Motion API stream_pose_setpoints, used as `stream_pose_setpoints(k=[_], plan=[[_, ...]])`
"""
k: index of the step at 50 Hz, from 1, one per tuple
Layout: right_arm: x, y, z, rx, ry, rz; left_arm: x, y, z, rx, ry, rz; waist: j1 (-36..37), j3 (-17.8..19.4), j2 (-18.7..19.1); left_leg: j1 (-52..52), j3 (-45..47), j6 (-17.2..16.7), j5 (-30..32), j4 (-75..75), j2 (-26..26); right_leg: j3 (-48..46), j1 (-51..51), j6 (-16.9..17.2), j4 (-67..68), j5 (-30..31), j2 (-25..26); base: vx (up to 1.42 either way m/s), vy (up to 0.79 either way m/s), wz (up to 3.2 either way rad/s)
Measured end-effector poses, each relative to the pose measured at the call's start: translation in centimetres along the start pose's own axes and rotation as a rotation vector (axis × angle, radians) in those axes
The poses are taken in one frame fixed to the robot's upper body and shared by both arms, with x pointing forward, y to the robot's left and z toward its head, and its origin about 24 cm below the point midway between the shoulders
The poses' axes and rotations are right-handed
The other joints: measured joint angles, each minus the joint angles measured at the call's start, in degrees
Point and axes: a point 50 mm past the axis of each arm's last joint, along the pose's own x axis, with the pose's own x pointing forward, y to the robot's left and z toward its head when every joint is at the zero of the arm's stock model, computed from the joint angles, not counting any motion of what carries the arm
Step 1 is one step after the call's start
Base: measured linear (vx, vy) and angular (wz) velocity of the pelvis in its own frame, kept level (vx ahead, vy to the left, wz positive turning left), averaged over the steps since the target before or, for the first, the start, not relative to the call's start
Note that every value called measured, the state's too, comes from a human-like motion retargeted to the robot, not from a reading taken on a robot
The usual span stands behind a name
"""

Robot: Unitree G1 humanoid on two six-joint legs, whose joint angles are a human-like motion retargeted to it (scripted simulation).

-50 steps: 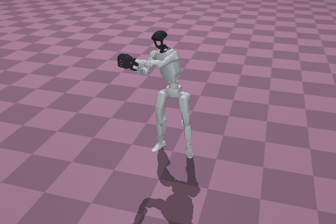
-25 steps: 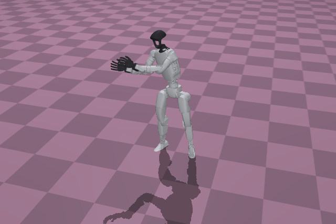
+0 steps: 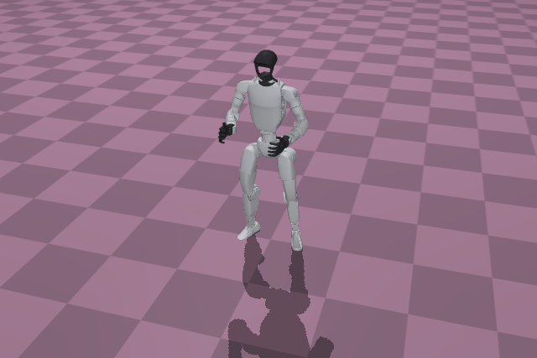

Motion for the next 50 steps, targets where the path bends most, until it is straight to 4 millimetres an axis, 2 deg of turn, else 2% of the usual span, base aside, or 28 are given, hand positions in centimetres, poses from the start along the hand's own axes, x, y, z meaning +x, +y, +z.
stream_pose_setpoints(k=[5, 10, 12, 17, 22, 26, 29, 32, 35, 39, 42, 45, 47, 50], plan=[[0.8, -1.0, 0.1, 0.007, 0.022, 0.002, 1.1, 1.7, 0.8, -0.084, -0.014, 0.070, 1.49, -0.66, -1.17, -0.54, -1.86, -0.77, -0.03, -0.40, -0.78, -2.13, 0.75, -0.62, -0.35, 0.12, -0.88, -0.01, 0.11, 0.37], [2.0, -1.4, -0.5, 0.043, 0.093, -0.016, 3.2, 3.3, 0.7, -0.272, 0.006, 0.214, 2.40, -1.07, -1.61, -0.63, -3.46, -1.46, 0.16, -1.15, -1.57, -3.97, 1.57, -1.17, -0.70, 0.32, -1.61, -0.02, 0.10, 0.31], [2.5, -1.3, -1.0, 0.050, 0.133, -0.015, 4.1, 3.8, 0.7, -0.284, 0.020, 0.260, 2.67, -1.12, -1.62, -0.59, -3.86, -1.63, 0.25, -1.46, -1.79, -4.41, 1.74, -1.31, -0.70, 0.43, -1.81, -0.04, 0.08, 0.20], [4.2, -0.6, -3.0, 0.086, 0.269, -0.004, 6.1, 3.9, 0.5, -0.173, 0.079, 0.271, 3.27, -0.60, -1.53, -0.50, -4.20, -1.73, 0.31, -1.84, -2.08, -4.69, 1.61, -1.49, -0.21, 0.70, -2.11, -0.05, 0.07, 0.06], [5.0, 0.0, -5.9, 0.236, 0.462, -0.075, 7.8, 3.0, -0.6, -0.095, 0.183, 0.208, 4.00, 0.26, -1.52, -0.71, -3.86, -1.60, 0.16, -1.59, -2.08, -4.15, 1.01, -1.63, 0.23, 1.07, -2.17, -0.07, 0.04, -0.07], [5.4, -0.6, -7.6, 0.309, 0.591, -0.146, 9.4, 3.1, -1.2, -0.031, 0.276, 0.200, 4.32, 1.07, -1.64, -0.96, -3.49, -1.59, 0.24, -1.68, -2.10, -3.65, 0.52, -1.78, 0.06, 1.45, -2.07, -0.08, 0.02, -0.09], [6.1, -1.7, -7.7, 0.272, 0.625, -0.178, 10.5, 3.7, -0.7, 0.066, 0.322, 0.220, 4.28, 1.77, -1.69, -1.10, -3.23, -1.66, 0.52, -2.21, -2.19, -3.38, 0.19, -1.76, -0.38, 1.80, -1.94, -0.08, 0.01, -0.07], [6.9, -3.2, -6.9, 0.219, 0.593, -0.203, 11.3, 4.2, 0.5, 0.154, 0.315, 0.226, 3.95, 2.28, -1.62, -1.22, -3.02, -1.77, 0.88, -2.93, -2.31, -3.22, -0.10, -1.57, -0.97, 2.22, -1.78, -0.07, 0.00, -0.05], [7.8, -5.4, -5.2, 0.206, 0.506, -0.231, 12.1, 4.2, 2.4, 0.190, 0.247, 0.205, 3.40, 2.89, -1.45, -1.33, -2.88, -1.92, 1.31, -3.69, -2.41, -3.12, -0.40, -1.30, -1.48, 2.63, -1.63, -0.06, 0.00, -0.03], [8.5, -10.1, -2.7, 0.172, 0.393, -0.299, 12.8, 4.9, 5.6, 0.225, 0.138, 0.213, 2.42, 3.39, -1.07, -1.46, -2.66, -2.30, 1.75, -4.29, -2.45, -2.95, -0.77, -1.02, -1.75, 2.91, -1.48, -0.01, 0.00, -0.01], [8.5, -14.7, -0.8, 0.095, 0.352, -0.410, 13.0, 6.7, 7.9, 0.304, 0.088, 0.311, 1.61, 3.49, -0.72, -1.52, -2.41, -2.63, 1.96, -4.44, -2.41, -2.70, -1.06, -0.94, -1.70, 2.92, -1.42, 0.00, 0.00, 0.00], [8.0, -19.2, 1.3, -0.051, 0.341, -0.578, 12.8, 9.6, 10.0, 0.408, 0.071, 0.488, 0.71, 3.13, -0.43, -1.53, -2.03, -2.93, 2.05, -4.37, -2.34, -2.33, -1.29, -0.91, -1.64, 2.86, -1.36, 0.00, 0.00, 0.00], [7.7, -21.4, 2.7, -0.198, 0.334, -0.700, 12.4, 11.2, 11.2, 0.476, 0.068, 0.606, 0.10, 2.75, -0.20, -1.48, -1.71, -3.13, 1.98, -4.22, -2.26, -2.03, -1.37, -0.80, -1.62, 2.77, -1.30, 0.00, 0.00, 0.00], [7.5, -22.9, 4.7, -0.424, 0.282, -0.871, 12.1, 12.1, 12.4, 0.564, 0.033, 0.723, -0.67, 2.21, 0.19, -1.35, -1.27, -3.17, 1.87, -4.04, -2.19, -1.63, -1.45, -0.54, -1.58, 2.63, -1.26, 0.00, 0.00, 0.00]])
